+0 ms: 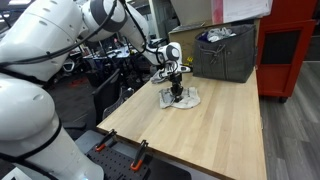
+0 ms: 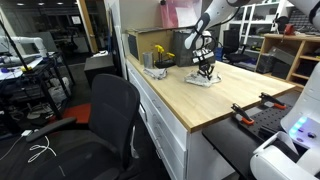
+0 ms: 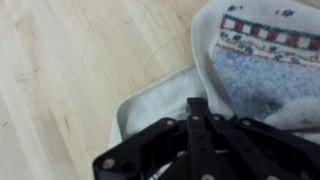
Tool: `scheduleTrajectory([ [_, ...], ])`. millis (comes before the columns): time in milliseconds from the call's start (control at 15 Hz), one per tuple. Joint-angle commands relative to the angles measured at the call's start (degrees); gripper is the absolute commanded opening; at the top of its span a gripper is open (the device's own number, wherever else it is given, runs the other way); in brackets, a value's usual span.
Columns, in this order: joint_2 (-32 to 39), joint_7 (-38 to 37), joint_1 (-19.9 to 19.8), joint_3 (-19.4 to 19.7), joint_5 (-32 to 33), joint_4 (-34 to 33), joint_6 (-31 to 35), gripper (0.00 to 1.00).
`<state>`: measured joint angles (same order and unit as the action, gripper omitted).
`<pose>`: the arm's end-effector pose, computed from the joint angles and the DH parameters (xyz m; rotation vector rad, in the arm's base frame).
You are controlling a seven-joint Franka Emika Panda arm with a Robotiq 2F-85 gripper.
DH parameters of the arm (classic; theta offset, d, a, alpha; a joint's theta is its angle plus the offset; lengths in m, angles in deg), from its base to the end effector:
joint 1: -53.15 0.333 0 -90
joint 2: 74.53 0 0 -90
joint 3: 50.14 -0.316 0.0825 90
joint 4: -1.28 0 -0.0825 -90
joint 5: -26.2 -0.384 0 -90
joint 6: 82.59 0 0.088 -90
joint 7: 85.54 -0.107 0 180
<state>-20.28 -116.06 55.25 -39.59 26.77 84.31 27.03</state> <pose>0.6517 -0.0831 0.0970 2.6777 -0.8799 -0.6136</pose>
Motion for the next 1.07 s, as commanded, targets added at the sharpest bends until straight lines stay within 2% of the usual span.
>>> scheduleTrajectory([
  [0,0.2,0.9,-1.4,-1.7,-2.4,0.3,-2.8,0.0],
  [267,0.3,-1.5,-0.1,-0.2,-0.8,0.7,-4.0,0.0],
  [533,1.5,-7.3,2.2,2.6,3.0,1.1,-7.4,0.0],
  [1000,3.5,-14.8,2.9,4.4,8.8,0.7,-14.1,0.0],
])
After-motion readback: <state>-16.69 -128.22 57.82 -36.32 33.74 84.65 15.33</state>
